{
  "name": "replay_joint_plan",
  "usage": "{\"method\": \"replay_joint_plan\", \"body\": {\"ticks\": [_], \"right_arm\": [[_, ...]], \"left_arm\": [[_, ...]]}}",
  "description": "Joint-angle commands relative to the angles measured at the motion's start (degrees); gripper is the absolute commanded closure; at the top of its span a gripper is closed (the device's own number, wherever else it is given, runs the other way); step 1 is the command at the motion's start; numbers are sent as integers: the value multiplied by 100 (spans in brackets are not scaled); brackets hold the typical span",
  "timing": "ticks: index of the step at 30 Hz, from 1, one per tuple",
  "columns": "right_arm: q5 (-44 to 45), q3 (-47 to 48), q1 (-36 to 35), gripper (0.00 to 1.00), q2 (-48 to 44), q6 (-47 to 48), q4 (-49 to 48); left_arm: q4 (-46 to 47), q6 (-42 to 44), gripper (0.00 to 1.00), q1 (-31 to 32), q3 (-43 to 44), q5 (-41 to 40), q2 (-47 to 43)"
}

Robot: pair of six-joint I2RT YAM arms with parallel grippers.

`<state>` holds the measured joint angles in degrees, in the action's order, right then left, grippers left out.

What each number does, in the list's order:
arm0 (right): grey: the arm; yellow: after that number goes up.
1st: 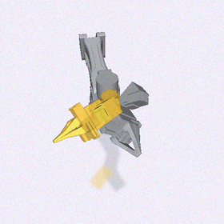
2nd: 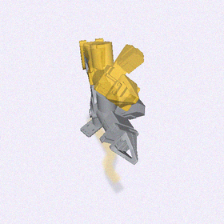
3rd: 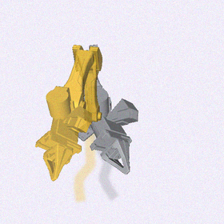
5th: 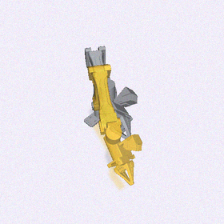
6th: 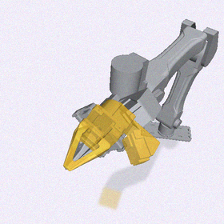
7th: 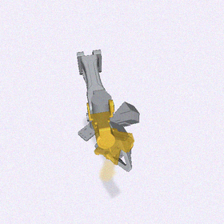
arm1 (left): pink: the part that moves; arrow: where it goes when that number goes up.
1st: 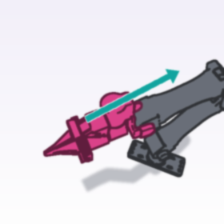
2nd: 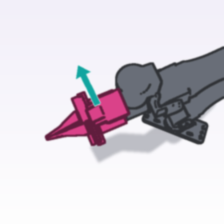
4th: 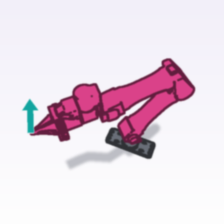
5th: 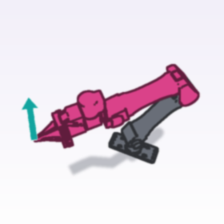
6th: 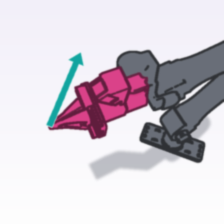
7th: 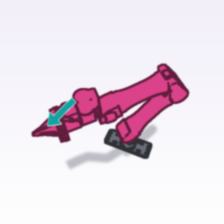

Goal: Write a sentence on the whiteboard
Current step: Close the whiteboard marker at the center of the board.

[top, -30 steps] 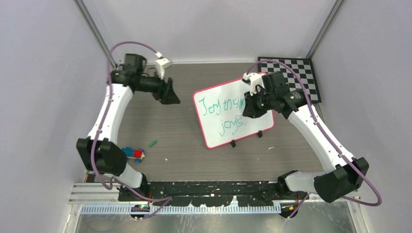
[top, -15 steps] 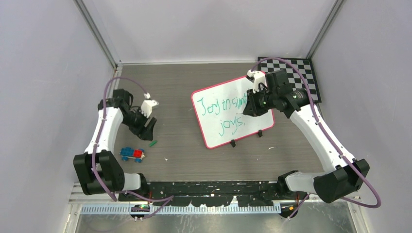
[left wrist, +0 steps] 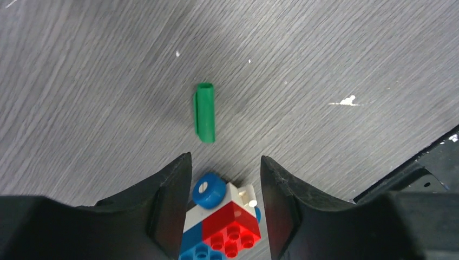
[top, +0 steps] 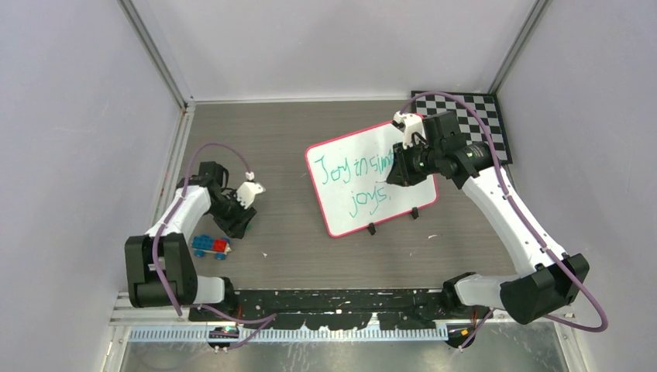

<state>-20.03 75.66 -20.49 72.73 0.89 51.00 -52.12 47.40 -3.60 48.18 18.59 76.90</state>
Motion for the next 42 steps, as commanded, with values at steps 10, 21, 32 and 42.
{"method": "replay_joint_plan", "body": {"ticks": [10, 21, 32, 42], "right_arm": [[23, 191, 27, 100, -156, -32, -116], [-10, 196, 25, 100, -143, 16, -81], [-26, 195, 25, 100, -188, 32, -47], [-27, 174, 28, 100, -222, 35, -39]], "left_arm": [[1518, 67, 56, 982, -539, -834, 583], [1576, 331, 64, 1004, -723, -1454, 729], [1415, 283, 57, 942, -680, -1680, 880], [1349, 323, 59, 854, -726, -1811, 896]]}}
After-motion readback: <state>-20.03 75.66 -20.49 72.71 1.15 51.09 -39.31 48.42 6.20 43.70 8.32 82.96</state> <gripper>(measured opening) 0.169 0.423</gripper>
